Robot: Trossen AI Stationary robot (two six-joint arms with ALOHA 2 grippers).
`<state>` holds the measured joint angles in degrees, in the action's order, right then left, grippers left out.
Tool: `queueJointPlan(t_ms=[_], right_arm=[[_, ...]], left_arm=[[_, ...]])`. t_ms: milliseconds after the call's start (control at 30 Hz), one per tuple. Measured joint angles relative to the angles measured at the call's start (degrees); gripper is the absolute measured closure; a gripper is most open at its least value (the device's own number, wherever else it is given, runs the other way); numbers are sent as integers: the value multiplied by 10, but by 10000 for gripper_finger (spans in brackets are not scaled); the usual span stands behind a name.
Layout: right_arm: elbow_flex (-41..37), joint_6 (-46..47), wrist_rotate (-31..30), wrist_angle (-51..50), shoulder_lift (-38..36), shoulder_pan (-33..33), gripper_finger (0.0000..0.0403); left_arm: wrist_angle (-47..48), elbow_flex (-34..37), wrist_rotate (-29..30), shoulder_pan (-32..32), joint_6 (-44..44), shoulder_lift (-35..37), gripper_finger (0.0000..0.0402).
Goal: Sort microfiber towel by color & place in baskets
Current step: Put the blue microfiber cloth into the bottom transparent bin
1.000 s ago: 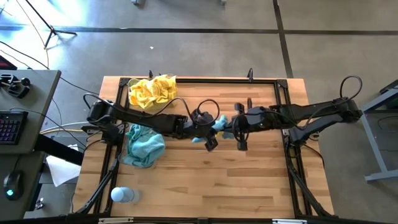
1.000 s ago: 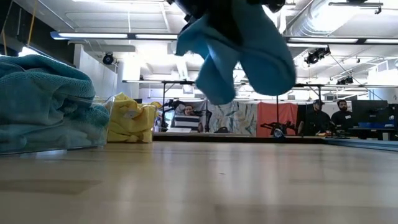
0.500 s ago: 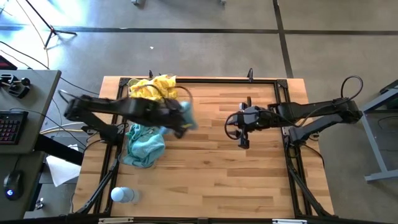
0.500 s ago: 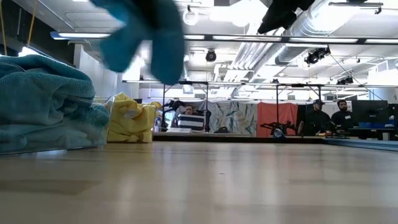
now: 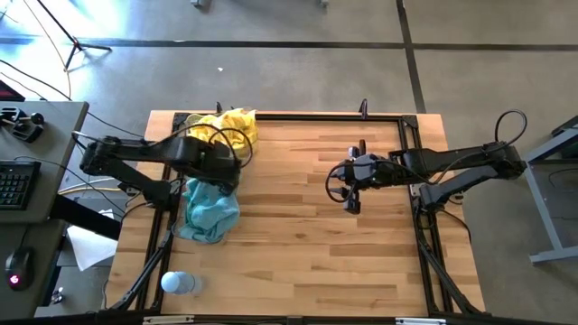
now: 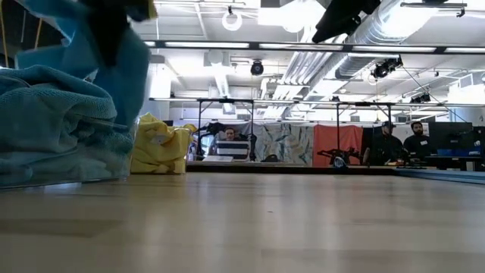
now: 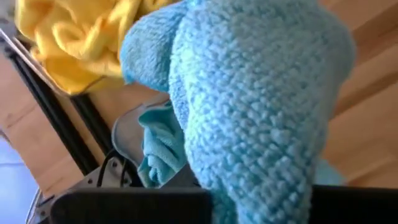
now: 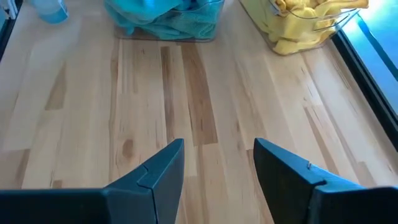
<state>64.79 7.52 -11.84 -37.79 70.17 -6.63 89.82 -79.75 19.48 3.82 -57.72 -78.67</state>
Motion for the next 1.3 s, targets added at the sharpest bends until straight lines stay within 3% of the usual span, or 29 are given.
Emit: queueJointPlan(t_ms=[233,533,633,767,1100,1300], right_arm=[[0,18,0,1,0,0,215],[0,35,0,-2,0,-1,215],[0,54,0,-6,0,-1,215],[0,71,3,-15,1,-1,215],[0,77,4,-28,1,-1,215],[0,76,4,-28,1,-1,215]], left_arm=[[-24,125,-28,-16,-46,3,401],[-293,283,-102,-62,-23,10,401],[-346,343,-147,-83,-55,11,401],[-405,403,-156,-87,-119,18,401],[-448,429,-86,-87,-160,22,376],[-448,430,-75,-87,-171,22,345]])
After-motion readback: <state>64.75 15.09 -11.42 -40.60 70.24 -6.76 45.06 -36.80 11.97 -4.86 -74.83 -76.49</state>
